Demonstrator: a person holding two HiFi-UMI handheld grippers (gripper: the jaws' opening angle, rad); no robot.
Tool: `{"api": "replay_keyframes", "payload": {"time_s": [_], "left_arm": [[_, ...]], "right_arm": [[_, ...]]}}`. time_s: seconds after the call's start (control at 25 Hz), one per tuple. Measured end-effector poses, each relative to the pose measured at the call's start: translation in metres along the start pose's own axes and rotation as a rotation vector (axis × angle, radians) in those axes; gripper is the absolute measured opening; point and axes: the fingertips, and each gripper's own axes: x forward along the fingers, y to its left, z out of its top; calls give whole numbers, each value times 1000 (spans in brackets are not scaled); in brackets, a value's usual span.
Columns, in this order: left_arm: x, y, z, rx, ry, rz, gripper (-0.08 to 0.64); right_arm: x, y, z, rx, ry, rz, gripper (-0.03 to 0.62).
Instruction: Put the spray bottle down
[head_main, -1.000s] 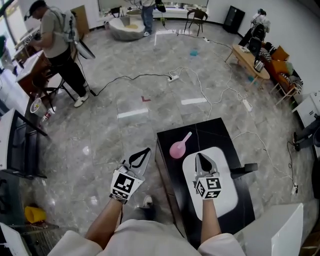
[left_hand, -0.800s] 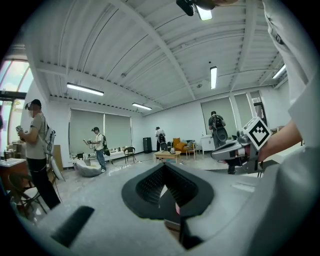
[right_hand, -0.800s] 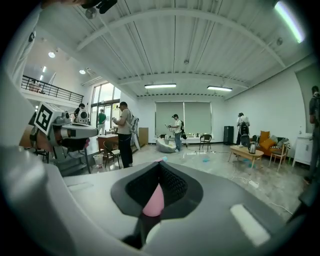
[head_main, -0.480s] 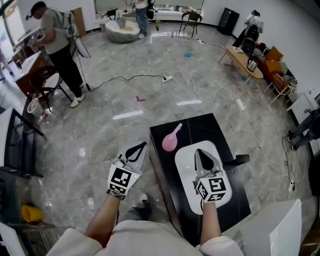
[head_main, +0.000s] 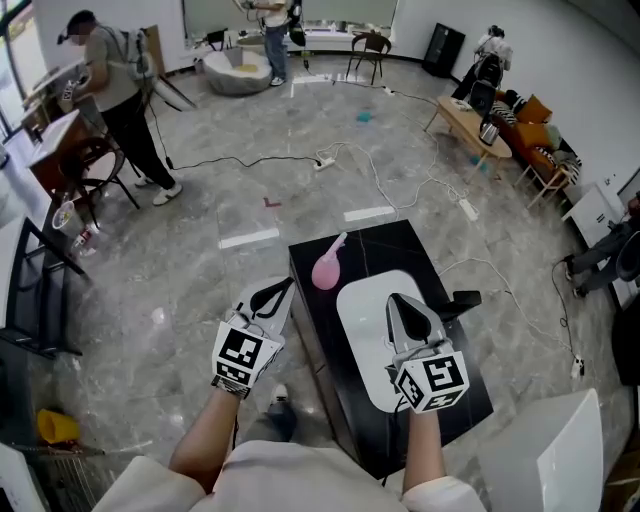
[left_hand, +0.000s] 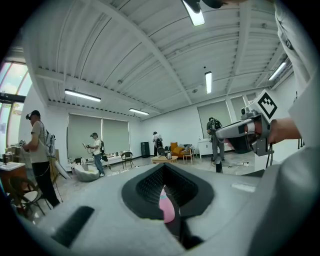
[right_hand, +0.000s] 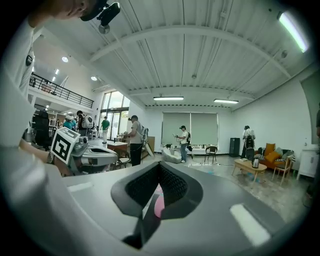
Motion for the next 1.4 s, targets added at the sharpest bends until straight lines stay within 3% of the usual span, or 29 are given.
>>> {"api": "replay_keyframes", "payload": {"time_s": [0.88, 1.4], "left_arm": [[-76, -76, 85, 68, -82, 1, 5], [-91, -90, 92, 85, -101, -12, 3]], "right_arm": [[-117, 41, 79, -63, -105, 39, 5], [-133, 50, 86, -95, -123, 35, 5]]}}
